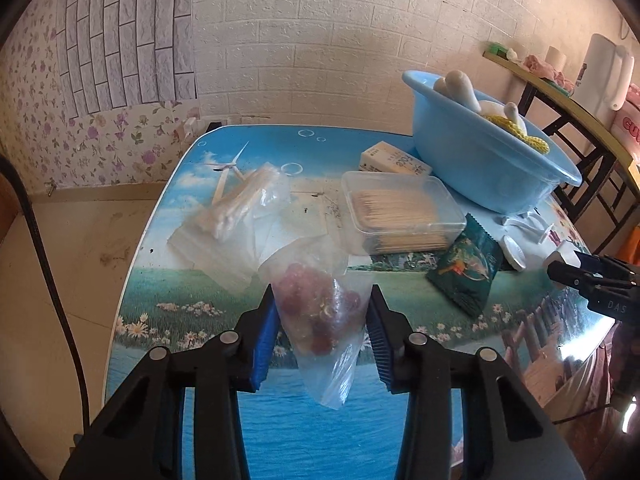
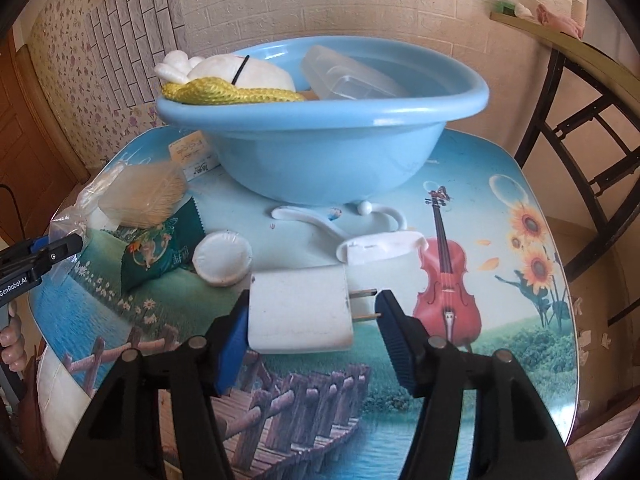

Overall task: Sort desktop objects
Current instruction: 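Carry the bead bag and plug adapter into the blue basin and open both tools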

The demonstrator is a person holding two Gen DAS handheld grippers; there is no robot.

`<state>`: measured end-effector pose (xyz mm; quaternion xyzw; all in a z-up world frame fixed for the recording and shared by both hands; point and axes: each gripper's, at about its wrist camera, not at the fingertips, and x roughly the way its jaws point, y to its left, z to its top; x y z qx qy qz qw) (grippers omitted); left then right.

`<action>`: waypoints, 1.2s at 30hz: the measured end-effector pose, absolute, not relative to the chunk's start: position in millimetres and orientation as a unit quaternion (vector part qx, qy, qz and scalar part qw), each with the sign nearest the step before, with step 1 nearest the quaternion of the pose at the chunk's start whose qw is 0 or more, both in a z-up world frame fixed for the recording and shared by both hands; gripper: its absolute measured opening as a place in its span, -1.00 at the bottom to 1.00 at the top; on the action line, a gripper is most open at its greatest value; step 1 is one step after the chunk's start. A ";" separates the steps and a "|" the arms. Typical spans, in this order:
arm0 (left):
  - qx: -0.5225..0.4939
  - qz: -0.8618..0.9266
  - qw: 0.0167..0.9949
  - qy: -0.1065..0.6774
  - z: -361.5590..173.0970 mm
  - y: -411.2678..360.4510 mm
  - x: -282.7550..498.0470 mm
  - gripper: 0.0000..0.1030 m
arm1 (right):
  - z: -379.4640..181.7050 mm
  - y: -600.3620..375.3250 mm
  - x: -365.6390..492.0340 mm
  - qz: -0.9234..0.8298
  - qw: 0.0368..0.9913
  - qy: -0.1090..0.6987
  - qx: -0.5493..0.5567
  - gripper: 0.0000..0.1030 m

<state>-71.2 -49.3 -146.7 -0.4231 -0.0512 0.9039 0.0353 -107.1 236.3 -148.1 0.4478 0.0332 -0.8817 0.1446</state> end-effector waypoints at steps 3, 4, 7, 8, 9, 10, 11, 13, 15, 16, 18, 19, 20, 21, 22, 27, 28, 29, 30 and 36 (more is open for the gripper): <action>-0.422 0.904 0.039 -0.048 -143.9 -40.7 -62.3 -0.21 | -145.0 243.8 -97.2 -0.883 0.142 0.028 0.446 0.17; -0.423 0.904 0.043 -0.046 -144.0 -37.0 -58.6 -0.21 | -145.0 246.3 -94.0 -0.884 0.140 0.028 0.446 0.17; -0.424 0.904 0.046 -0.040 -146.7 -27.4 -47.5 -0.21 | -147.1 252.8 -87.0 -0.885 0.127 0.030 0.447 0.17; -0.426 0.903 0.045 -0.041 -148.8 -25.5 -45.1 -0.21 | -147.8 256.4 -86.3 -0.886 0.124 0.026 0.445 0.17; -0.430 0.901 0.044 -0.041 -151.5 -23.3 -43.5 -0.21 | -148.1 259.0 -84.4 -0.888 0.125 0.021 0.442 0.17; -0.433 0.899 0.042 -0.040 -154.8 -21.5 -41.9 -0.21 | -148.9 261.2 -83.2 -0.889 0.125 0.017 0.440 0.17; -0.431 0.901 0.036 -0.034 -156.6 -19.5 -40.3 -0.21 | -150.1 263.2 -82.6 -0.890 0.125 0.013 0.438 0.17; -0.424 0.905 0.027 -0.026 -156.6 -15.2 -38.3 -0.20 | -154.3 264.6 -82.1 -0.891 0.122 0.014 0.437 0.17; -0.419 0.907 0.020 -0.036 -157.5 -14.7 -38.1 -0.20 | -157.1 263.4 -80.3 -0.892 0.123 0.025 0.434 0.17; -0.417 0.908 0.015 -0.044 -159.0 -15.5 -38.0 -0.18 | -157.5 261.8 -79.3 -0.892 0.123 0.030 0.434 0.17; -0.409 0.912 0.008 -0.045 -160.2 -13.9 -36.9 -0.17 | -158.3 260.2 -78.9 -0.894 0.123 0.036 0.429 0.17; -0.407 0.913 0.004 -0.036 -160.7 -11.5 -36.6 -0.16 | -158.8 260.2 -79.1 -0.895 0.122 0.035 0.428 0.18; -0.407 0.913 0.000 -0.024 -161.3 -8.4 -36.5 -0.16 | -159.2 260.2 -79.0 -0.896 0.120 0.033 0.426 0.18; -0.407 0.913 -0.001 -0.013 -161.9 -5.2 -36.8 -0.14 | -159.6 260.4 -78.9 -0.897 0.119 0.033 0.424 0.19; -0.407 0.913 -0.001 -0.005 -161.9 -2.4 -37.2 -0.10 | -160.0 260.0 -78.6 -0.898 0.118 0.034 0.423 0.20; -0.407 0.913 0.004 -0.009 -161.6 -4.2 -38.6 0.02 | -160.3 258.3 -77.3 -0.899 0.117 0.035 0.420 0.21; -0.407 0.913 0.004 -0.007 -162.0 -3.9 -38.7 0.15 | -160.3 258.0 -77.3 -0.899 0.116 0.037 0.420 0.21; -0.407 0.913 0.003 -0.006 -162.3 -3.6 -38.8 0.22 | -159.8 257.3 -77.4 -0.900 0.114 0.040 0.419 0.21; -0.408 0.913 0.003 -0.005 -162.3 -3.8 -38.6 0.28 | -159.6 257.0 -77.2 -0.900 0.114 0.041 0.418 0.21; -0.401 0.916 -0.002 -0.011 -161.3 -7.2 -35.8 -0.06 | -157.7 263.8 -75.7 -0.902 0.116 0.024 0.414 0.18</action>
